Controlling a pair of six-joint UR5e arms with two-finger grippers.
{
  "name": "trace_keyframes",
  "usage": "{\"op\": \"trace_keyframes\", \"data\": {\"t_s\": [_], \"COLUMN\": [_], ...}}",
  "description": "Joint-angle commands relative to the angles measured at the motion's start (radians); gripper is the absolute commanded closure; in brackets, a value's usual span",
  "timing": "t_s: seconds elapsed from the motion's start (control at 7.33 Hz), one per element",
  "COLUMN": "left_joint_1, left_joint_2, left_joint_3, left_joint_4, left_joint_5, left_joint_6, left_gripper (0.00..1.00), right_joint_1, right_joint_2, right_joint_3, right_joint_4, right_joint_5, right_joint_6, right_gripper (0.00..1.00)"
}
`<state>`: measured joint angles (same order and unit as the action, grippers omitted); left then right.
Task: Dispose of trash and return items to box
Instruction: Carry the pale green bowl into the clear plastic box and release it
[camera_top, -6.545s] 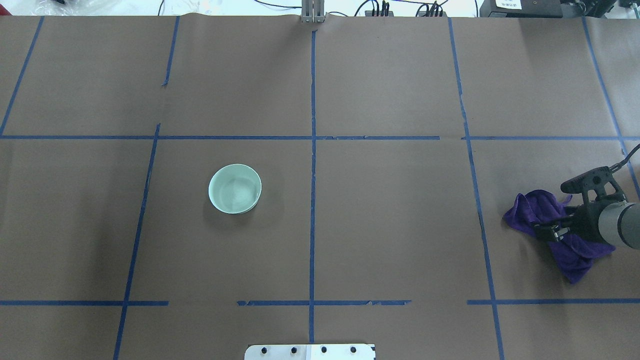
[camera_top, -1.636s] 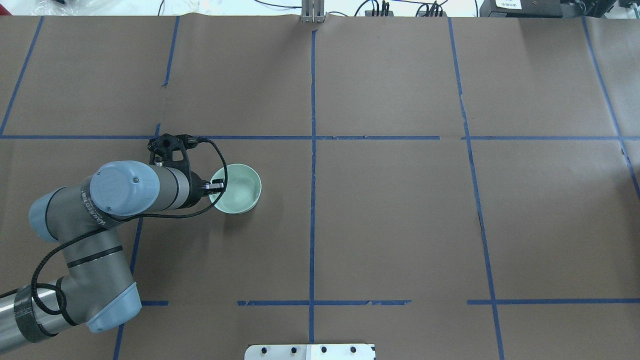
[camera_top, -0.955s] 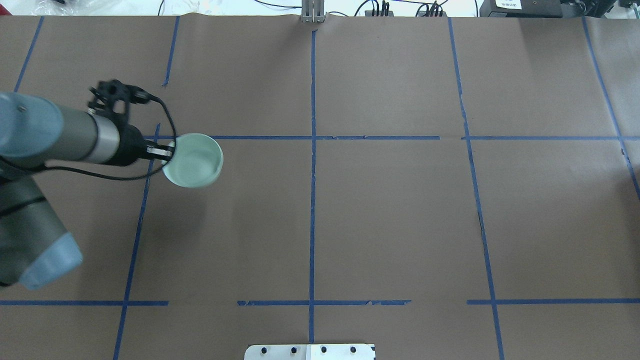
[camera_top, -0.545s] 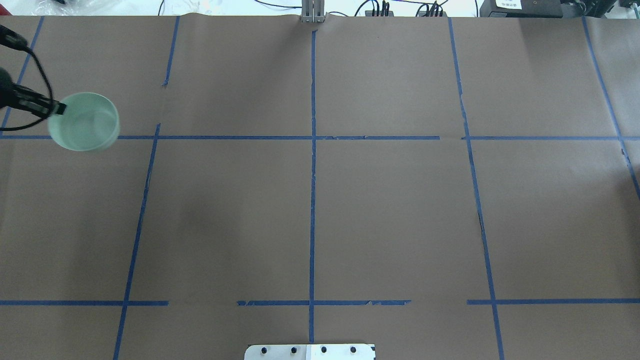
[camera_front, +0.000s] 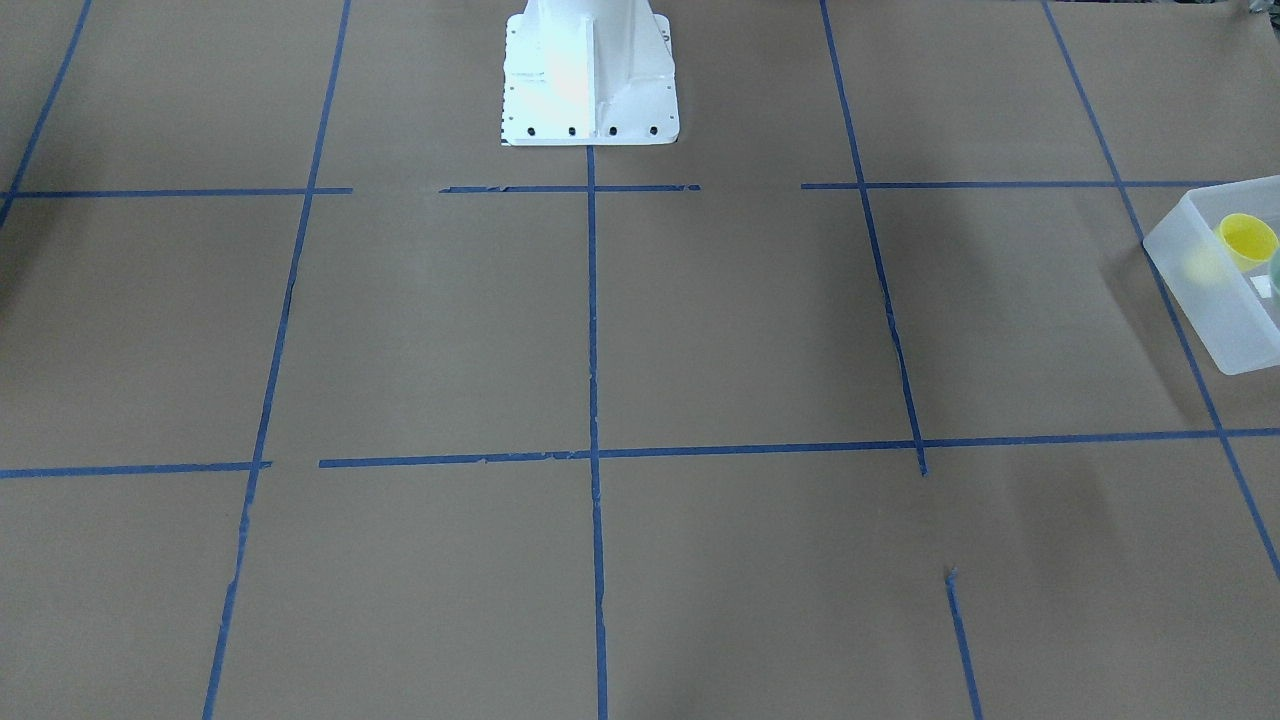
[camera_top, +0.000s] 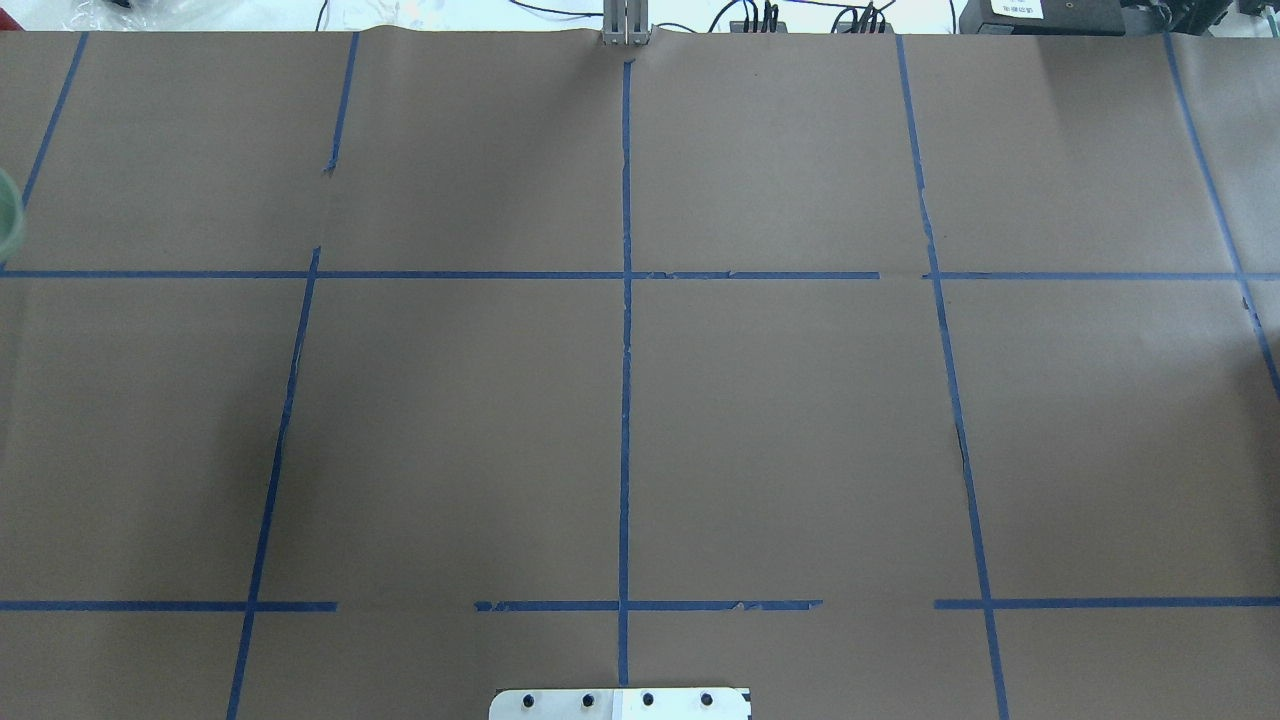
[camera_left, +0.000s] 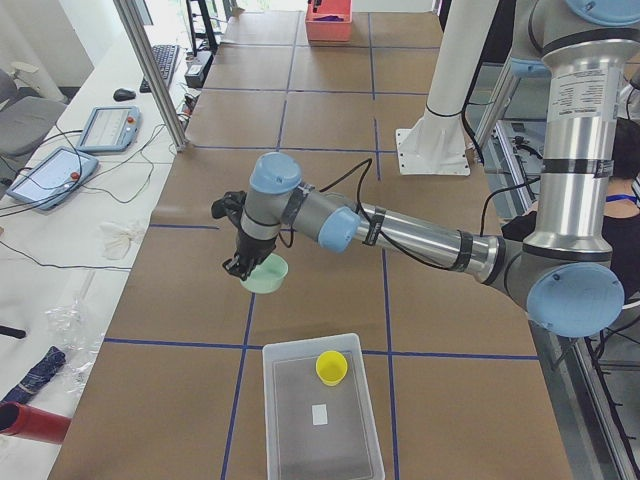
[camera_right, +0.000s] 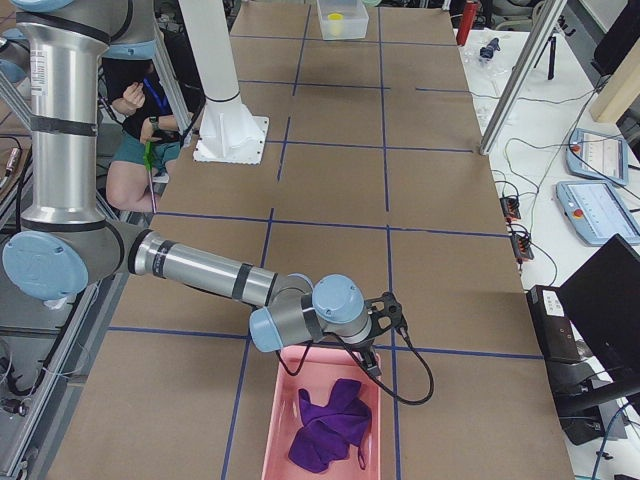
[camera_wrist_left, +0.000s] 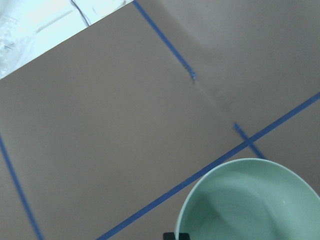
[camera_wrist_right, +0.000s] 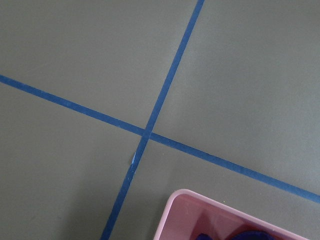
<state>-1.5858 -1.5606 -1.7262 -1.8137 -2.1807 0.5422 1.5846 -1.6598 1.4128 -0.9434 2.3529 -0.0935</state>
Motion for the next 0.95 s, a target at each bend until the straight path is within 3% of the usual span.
{"op": "trace_keyframes", "data": {"t_s": [0.0,0.27,0.82], "left_joint_1": [-0.097,-0.103,-0.099], "left_joint_2": [0.081,0.189,0.228], "left_joint_3": [0.138,0.238,0.477], "left_joint_4": [-0.126,-0.370,-0.701], "left_joint_5": [-0.002,-0.002,-0.042], "left_joint_6": [0.186,0.177,0.042], "left_gripper": [1.00,1.00,1.00], "right_joint_1": [0.000,0.000,0.000], "right_joint_2": [0.000,0.000,0.000], "right_joint_3": [0.000,0.002,0.003], "right_joint_4": [0.002,0.000,0.002], "right_joint_5": [0.000,0.000,0.000], "right_joint_6": [0.001,0.001,0.001], "right_gripper": [0.00,0.00,0.00]}}
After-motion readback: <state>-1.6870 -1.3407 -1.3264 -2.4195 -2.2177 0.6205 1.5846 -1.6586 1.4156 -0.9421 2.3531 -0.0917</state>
